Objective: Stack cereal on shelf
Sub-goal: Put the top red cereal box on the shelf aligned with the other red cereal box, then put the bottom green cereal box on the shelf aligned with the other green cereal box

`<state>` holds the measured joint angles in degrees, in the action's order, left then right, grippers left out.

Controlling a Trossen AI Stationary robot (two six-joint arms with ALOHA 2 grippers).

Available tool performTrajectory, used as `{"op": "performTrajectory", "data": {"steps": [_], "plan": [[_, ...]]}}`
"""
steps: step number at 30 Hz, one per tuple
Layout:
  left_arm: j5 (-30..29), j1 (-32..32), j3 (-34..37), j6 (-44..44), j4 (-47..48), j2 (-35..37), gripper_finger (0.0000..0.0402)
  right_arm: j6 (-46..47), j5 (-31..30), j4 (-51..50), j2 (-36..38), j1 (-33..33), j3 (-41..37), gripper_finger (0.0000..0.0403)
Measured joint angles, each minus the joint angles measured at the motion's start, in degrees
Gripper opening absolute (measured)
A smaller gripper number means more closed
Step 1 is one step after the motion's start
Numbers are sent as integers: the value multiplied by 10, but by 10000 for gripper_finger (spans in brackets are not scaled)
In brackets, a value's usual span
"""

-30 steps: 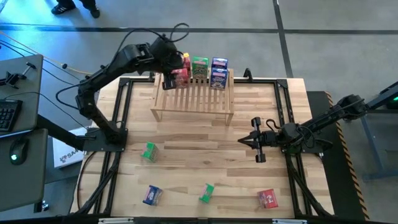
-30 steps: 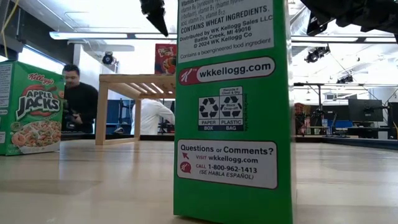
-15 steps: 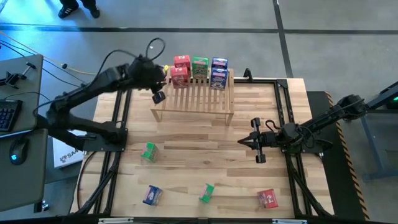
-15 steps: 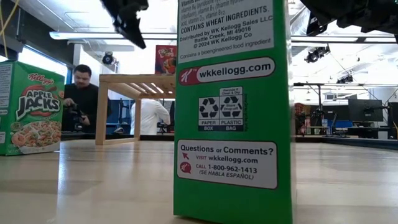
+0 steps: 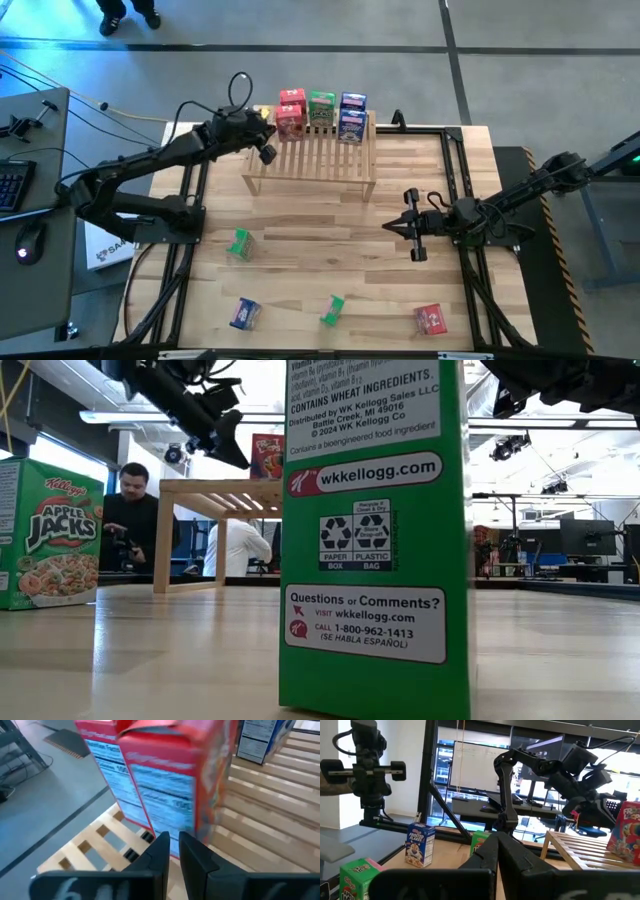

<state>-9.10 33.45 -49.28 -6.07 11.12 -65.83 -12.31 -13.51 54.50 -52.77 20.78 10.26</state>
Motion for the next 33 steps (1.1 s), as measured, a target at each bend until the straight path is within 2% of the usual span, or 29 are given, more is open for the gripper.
{"op": "performTrajectory", "data": {"steps": [10,17,21,27,30,33], "plan": [[0,0,0,-2,-45,-31,30,0,1,0,0,0,0,0],[-17,0,0,-9,-30,6,30,3,1,-4,0,0,0,0],[-10,-4,34,1,-45,37,30,3,2,-10,0,0,0,0],[33,-29,122,14,-161,83,30,3,0,-20,0,0,0,0],[-2,-35,139,69,-180,88,30,3,0,-20,0,0,0,0],[-4,-30,140,101,-157,87,30,3,-1,-20,0,-2,0,0]]}}
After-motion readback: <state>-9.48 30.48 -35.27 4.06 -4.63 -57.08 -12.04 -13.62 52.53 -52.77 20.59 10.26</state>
